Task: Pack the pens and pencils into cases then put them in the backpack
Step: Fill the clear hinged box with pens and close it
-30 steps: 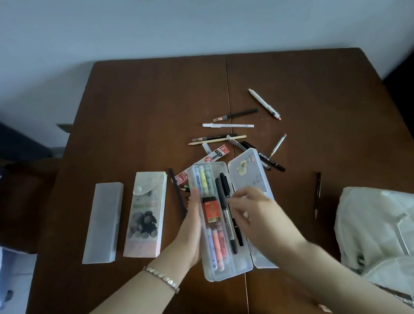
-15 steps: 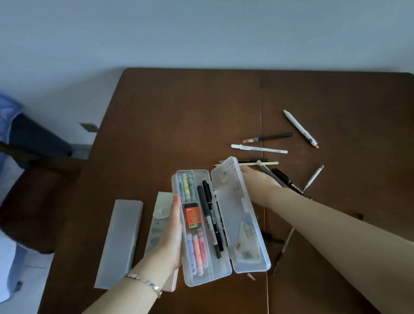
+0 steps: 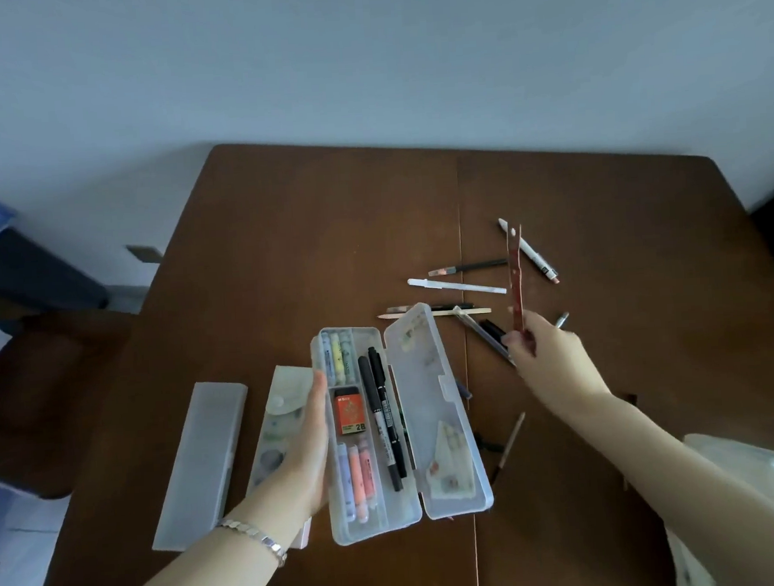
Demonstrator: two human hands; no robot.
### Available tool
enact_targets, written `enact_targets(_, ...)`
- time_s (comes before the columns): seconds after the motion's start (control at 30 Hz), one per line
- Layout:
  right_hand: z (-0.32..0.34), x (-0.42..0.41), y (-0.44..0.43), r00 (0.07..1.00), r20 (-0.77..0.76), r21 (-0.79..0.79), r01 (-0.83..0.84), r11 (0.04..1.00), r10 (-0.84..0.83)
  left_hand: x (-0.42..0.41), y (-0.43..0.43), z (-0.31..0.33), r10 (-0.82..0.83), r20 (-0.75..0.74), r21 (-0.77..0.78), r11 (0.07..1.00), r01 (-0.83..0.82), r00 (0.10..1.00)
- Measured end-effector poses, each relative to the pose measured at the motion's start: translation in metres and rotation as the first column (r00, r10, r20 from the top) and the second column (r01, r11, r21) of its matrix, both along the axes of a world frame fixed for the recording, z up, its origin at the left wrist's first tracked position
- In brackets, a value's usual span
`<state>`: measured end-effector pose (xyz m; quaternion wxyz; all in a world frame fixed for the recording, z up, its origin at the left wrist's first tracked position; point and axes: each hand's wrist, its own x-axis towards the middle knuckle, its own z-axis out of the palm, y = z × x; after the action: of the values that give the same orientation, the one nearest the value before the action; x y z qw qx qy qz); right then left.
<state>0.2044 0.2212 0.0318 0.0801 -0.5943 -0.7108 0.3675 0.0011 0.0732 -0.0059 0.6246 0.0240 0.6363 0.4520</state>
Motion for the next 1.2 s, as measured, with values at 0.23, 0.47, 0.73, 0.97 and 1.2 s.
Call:
enact_targets(0.23,0.047,0.028,-0.076,0.812,0.207,0.565,-0.555,0.611,0.546,0.047,-0.007,0.021,-0.165,0.036,0.019,0.986,0.165,0.986)
enact_targets(0.47,0.036,0.018,-0.105,0.735,0.223,0.116,-0.672,0.731,0.64,0.083,-0.023,0.036,-0.226,0.055,0.069,0.973,0.222,0.973)
enact_targets(0.73,0.034,0.012,-0.141,0.866,0.054,0.007,-0.498,0.867,0.497,0.1,-0.036,0.053,-0.162,0.117,0.116,0.982,0.148,0.98)
enact_targets(0.97,0.014,0.024,-0.163,0.949,0.084,0.339,-0.313,0.887,0.303,0.105,-0.039,0.056,0.027,0.354,0.139,0.987,-0.081,0.935)
enact_targets(1.2,-0.002,0.032,-0.17,0.916,0.291,0.453,-0.386,0.803,0.277,0.112,-0.044,0.061,-0.002,0.249,0.108,0.994,-0.025,0.969)
